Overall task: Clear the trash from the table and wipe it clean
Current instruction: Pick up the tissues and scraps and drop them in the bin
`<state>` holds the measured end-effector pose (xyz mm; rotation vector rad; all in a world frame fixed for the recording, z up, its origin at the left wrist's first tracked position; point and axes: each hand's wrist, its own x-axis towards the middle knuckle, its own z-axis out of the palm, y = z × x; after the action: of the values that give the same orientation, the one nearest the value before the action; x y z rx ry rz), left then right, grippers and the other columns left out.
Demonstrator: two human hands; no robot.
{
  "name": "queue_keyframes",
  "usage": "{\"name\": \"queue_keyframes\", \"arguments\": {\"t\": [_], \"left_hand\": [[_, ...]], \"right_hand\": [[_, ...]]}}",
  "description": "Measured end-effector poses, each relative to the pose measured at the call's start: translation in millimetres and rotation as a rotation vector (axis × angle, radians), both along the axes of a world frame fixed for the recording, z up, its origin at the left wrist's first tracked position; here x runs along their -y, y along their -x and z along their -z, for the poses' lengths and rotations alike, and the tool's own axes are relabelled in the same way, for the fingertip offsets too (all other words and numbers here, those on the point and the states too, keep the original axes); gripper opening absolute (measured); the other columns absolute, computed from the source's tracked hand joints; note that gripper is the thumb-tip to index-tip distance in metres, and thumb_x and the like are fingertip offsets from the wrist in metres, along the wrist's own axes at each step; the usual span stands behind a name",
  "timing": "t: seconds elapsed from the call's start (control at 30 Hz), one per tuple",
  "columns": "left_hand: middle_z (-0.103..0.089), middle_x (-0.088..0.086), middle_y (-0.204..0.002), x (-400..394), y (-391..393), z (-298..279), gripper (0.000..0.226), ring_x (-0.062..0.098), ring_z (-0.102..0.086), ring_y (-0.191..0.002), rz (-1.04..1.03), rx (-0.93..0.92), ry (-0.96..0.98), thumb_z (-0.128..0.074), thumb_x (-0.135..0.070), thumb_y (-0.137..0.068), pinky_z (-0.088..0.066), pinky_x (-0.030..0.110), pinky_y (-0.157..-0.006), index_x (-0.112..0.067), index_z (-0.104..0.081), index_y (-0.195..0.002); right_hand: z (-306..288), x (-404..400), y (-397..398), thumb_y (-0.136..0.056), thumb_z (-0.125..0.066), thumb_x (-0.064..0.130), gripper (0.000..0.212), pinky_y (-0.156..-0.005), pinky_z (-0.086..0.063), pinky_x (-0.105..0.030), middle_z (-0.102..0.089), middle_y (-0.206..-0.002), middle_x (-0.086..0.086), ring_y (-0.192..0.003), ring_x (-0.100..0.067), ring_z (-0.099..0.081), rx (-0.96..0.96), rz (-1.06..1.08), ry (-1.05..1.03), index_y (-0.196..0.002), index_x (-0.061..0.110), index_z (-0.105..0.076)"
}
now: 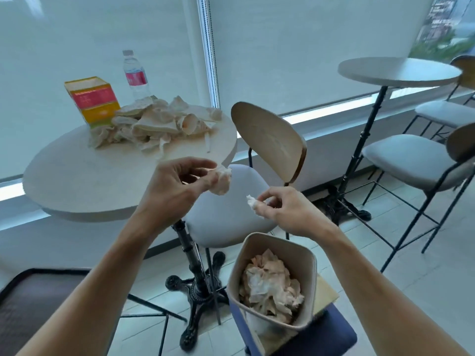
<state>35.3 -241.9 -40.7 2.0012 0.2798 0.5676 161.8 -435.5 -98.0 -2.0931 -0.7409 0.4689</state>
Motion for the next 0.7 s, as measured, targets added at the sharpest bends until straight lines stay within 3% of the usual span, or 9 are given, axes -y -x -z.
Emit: {"name": "queue_keyframes", "arguments": {"t": [0.07, 0.17, 0.27, 0.4, 0.53, 0.7], "left_hand": [[-0.074, 0.003, -0.091, 15, -3, 6, 0.016, 0.019, -0.070, -0.086, 0.003, -0.007, 0.017, -0.074, -0.019, -0.084, -0.058, 0.028, -0.081, -0.025, -0.074, -0.099], [-0.073, 0.001, -0.085, 38, -6, 18, 0.014, 0.009, -0.066, -0.074, 0.009, -0.020, 0.019, -0.074, -0.017, -0.084, -0.054, 0.020, -0.070, -0.027, -0.074, -0.093], [-0.072, 0.001, -0.084, 57, -8, 32, 0.015, 0.005, -0.061, -0.067, 0.009, -0.055, 0.016, -0.074, -0.016, -0.084, -0.048, 0.013, -0.062, -0.030, -0.073, -0.090], [-0.071, 0.003, -0.085, 76, -10, 60, 0.014, 0.010, -0.063, -0.071, 0.020, -0.155, 0.035, -0.075, -0.017, -0.084, -0.051, 0.017, -0.066, -0.029, -0.073, -0.091], [-0.072, 0.009, -0.092, 92, -13, 92, 0.014, 0.028, -0.068, -0.083, 0.015, -0.303, 0.061, -0.074, -0.017, -0.084, -0.058, 0.034, -0.081, -0.026, -0.073, -0.095], [-0.074, -0.006, -0.094, 104, -12, 119, 0.021, 0.013, -0.069, -0.090, 0.027, -0.464, -0.010, -0.075, -0.023, -0.083, -0.056, 0.036, -0.090, -0.024, -0.074, -0.104]], "right_hand": [[16, 15, -2, -0.088, -0.062, 0.053, 0.026, -0.065, -0.044, -0.021, -0.067, -0.085, 0.009, -0.074, -0.005, -0.061, 0.013, 0.009, 0.120, -0.098, 0.029, -0.067], [36, 34, -5, -0.086, -0.063, 0.053, 0.026, -0.072, -0.050, -0.027, -0.069, -0.095, 0.007, -0.085, -0.011, -0.063, 0.052, -0.005, 0.341, -0.099, 0.031, -0.067], [44, 50, -7, -0.086, -0.062, 0.037, 0.034, -0.077, -0.046, -0.026, -0.068, -0.113, 0.001, -0.095, -0.018, -0.061, 0.065, -0.023, 0.465, -0.119, 0.029, -0.063], [43, 63, -13, -0.088, -0.060, 0.036, 0.053, -0.093, -0.047, -0.031, -0.063, -0.127, -0.003, -0.113, -0.023, -0.060, 0.096, 0.007, 0.396, -0.139, 0.032, -0.049], [42, 72, -18, -0.088, -0.062, 0.042, 0.057, -0.097, -0.050, -0.038, -0.063, -0.120, -0.002, -0.109, -0.020, -0.060, 0.033, -0.025, 0.297, -0.141, 0.037, -0.043], [37, 75, -17, -0.090, -0.063, 0.041, 0.054, -0.090, -0.048, -0.030, -0.061, -0.107, 0.003, -0.100, -0.013, -0.059, -0.016, -0.088, 0.182, -0.140, 0.037, -0.044]]}}
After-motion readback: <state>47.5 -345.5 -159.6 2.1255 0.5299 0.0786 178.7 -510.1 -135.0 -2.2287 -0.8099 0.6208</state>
